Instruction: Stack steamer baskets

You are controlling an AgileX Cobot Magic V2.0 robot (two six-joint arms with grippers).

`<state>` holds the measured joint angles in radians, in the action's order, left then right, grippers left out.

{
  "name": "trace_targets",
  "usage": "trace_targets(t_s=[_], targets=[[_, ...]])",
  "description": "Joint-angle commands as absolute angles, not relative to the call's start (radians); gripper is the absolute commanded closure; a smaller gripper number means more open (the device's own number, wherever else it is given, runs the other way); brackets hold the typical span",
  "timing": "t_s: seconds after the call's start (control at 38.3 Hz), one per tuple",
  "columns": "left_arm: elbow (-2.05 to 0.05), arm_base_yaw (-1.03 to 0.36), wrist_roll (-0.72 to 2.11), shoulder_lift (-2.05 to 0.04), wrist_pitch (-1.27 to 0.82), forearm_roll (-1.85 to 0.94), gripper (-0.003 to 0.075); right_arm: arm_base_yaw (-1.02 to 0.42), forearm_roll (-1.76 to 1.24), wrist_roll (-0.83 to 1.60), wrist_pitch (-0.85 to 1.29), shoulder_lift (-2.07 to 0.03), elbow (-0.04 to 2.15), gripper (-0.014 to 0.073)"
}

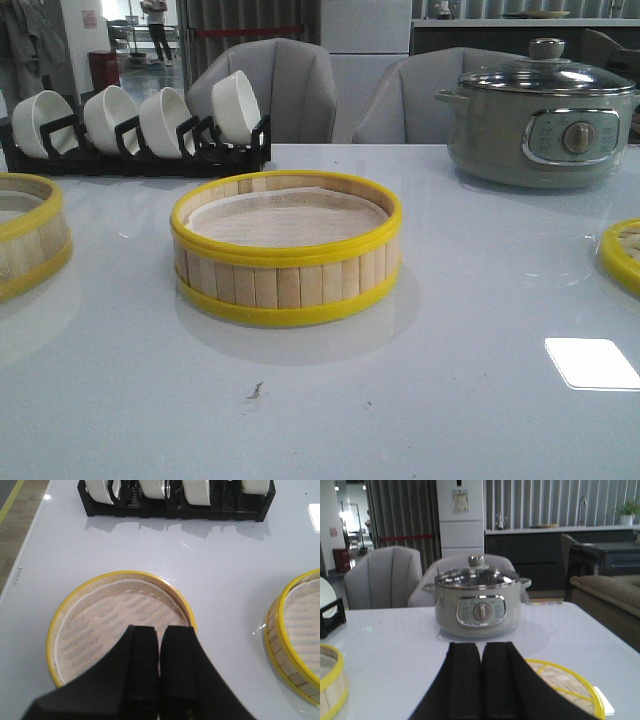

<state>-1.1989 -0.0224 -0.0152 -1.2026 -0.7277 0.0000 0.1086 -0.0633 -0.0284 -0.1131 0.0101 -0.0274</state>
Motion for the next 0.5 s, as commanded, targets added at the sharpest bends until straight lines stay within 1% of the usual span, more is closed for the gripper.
trace_targets(t_s=[0.0,0.08,0.16,0.26,0.37,0.47], targets=[[-1.228,-0.028,-0.016,-1.183,-0.671,0.0,0.0635,0.106,-0.072,-0.04,-0.159,0.031,0.052,0.0538],[-1.228,-0.028,-0.016,-1.183,-0.673,0.0,0.0635,0.106,-0.072,-0.04,0.023,0.016,0.164,0.0538],[-1.228,-0.028,-0.016,-1.183,-0.675,0.0,0.0635,0.106,-0.072,-0.04,0.154,-0.063,0.291,0.0538],[-1.228,-0.028,-0.016,-1.183,-0.675,0.0,0.0635,0.106,-0.072,-0.04,0.263,-0.276,0.464,0.0538],[-1.228,-0.028,-0.016,-1.183,-0.675,0.0,0.0635,0.106,-0.071,-0.038,0.39,-0.534,0.634,0.0538],[-1.228,-0.028,-0.016,-1.183,-0.692,0.0,0.0635,0.106,-0.071,-0.038,0.467,-0.723,0.754,0.0538]])
